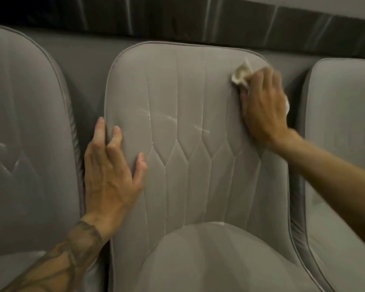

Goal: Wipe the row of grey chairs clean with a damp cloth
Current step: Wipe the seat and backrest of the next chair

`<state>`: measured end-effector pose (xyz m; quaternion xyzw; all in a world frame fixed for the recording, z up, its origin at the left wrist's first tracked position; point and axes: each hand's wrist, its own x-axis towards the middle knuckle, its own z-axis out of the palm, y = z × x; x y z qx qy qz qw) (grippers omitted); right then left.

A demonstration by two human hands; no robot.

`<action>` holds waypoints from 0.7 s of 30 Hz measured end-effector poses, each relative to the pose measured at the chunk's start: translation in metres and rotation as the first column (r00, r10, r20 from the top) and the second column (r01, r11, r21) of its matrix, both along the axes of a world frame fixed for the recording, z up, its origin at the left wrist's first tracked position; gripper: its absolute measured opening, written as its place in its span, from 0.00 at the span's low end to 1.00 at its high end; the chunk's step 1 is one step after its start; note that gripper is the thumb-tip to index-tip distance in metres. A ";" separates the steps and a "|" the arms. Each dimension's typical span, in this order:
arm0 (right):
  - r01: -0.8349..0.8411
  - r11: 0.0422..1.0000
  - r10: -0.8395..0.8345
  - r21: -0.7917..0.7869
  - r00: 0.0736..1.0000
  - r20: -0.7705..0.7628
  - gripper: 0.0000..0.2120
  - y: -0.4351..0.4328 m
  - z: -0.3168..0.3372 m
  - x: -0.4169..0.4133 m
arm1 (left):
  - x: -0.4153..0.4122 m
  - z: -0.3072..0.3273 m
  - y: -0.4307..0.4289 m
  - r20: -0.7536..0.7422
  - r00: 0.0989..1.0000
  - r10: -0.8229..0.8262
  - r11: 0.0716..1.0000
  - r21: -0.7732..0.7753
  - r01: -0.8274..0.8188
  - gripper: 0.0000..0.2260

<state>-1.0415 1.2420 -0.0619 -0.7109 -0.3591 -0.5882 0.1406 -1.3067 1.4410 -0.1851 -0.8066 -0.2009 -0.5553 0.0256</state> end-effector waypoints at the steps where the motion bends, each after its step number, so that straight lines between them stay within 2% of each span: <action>1: -0.025 0.999 0.025 -0.046 1.000 -0.011 0.07 -0.006 -0.025 -0.006 | 0.001 0.000 0.000 0.003 1.000 -0.001 1.000 0.002 0.001 0.29; 3: -0.061 0.940 0.083 -0.335 0.995 0.052 0.07 -0.024 -0.075 -0.017 | 0.001 0.001 0.000 0.002 1.000 0.003 1.000 0.002 -0.003 0.29; 5: -0.036 0.770 0.162 -0.637 0.977 0.140 0.07 -0.043 -0.095 -0.019 | 0.000 0.001 0.000 0.006 1.000 0.001 1.000 0.001 -0.001 0.29; 6: -0.031 0.724 0.198 -0.689 0.966 0.165 0.06 -0.047 -0.087 -0.016 | 0.000 0.001 -0.001 0.009 1.000 -0.004 1.000 -0.003 0.004 0.29; 7: -0.034 0.734 0.211 -0.678 0.961 0.180 0.05 -0.047 -0.070 -0.012 | -0.001 0.001 0.000 0.010 1.000 -0.009 1.000 -0.007 0.009 0.29; 8: -0.044 0.797 0.198 -0.602 0.961 0.193 0.04 -0.041 -0.047 -0.006 | 0.000 0.001 0.000 0.009 1.000 -0.013 1.000 -0.010 0.013 0.29; 10: -0.028 0.951 0.091 -0.309 0.977 0.193 0.07 -0.018 0.009 0.006 | 0.000 0.001 0.000 0.007 1.000 -0.008 1.000 -0.005 0.008 0.29; 11: -0.015 0.986 0.041 -0.167 0.987 0.153 0.09 -0.006 0.037 0.007 | 0.000 0.001 0.000 0.006 1.000 -0.003 1.000 -0.003 0.003 0.29; 12: -0.017 0.998 0.024 -0.068 0.995 0.096 0.11 0.004 0.054 0.008 | 0.000 0.000 0.000 0.006 1.000 0.001 1.000 -0.003 -0.001 0.29; 14: -0.002 1.000 0.002 0.023 1.000 0.002 0.12 0.014 0.051 0.006 | 0.000 0.000 -0.001 0.008 1.000 0.002 1.000 -0.004 -0.002 0.29; 16: -0.021 1.000 0.021 -0.010 1.000 -0.018 0.10 0.007 0.009 -0.004 | 0.000 0.000 0.000 0.010 1.000 -0.003 1.000 0.001 0.003 0.29; 17: -0.058 0.995 0.056 -0.075 0.998 -0.024 0.09 0.000 -0.020 -0.010 | 0.001 0.000 0.000 0.010 1.000 0.000 1.000 0.003 0.000 0.29; 19: -0.083 0.934 0.106 -0.347 0.993 0.047 0.08 -0.023 -0.079 -0.022 | 0.001 0.000 0.000 0.006 1.000 -0.004 1.000 -0.004 0.004 0.29; 21: -0.054 0.798 0.175 -0.600 0.974 0.145 0.12 -0.042 -0.103 -0.024 | 0.000 0.001 -0.001 0.009 1.000 -0.012 1.000 -0.002 0.012 0.29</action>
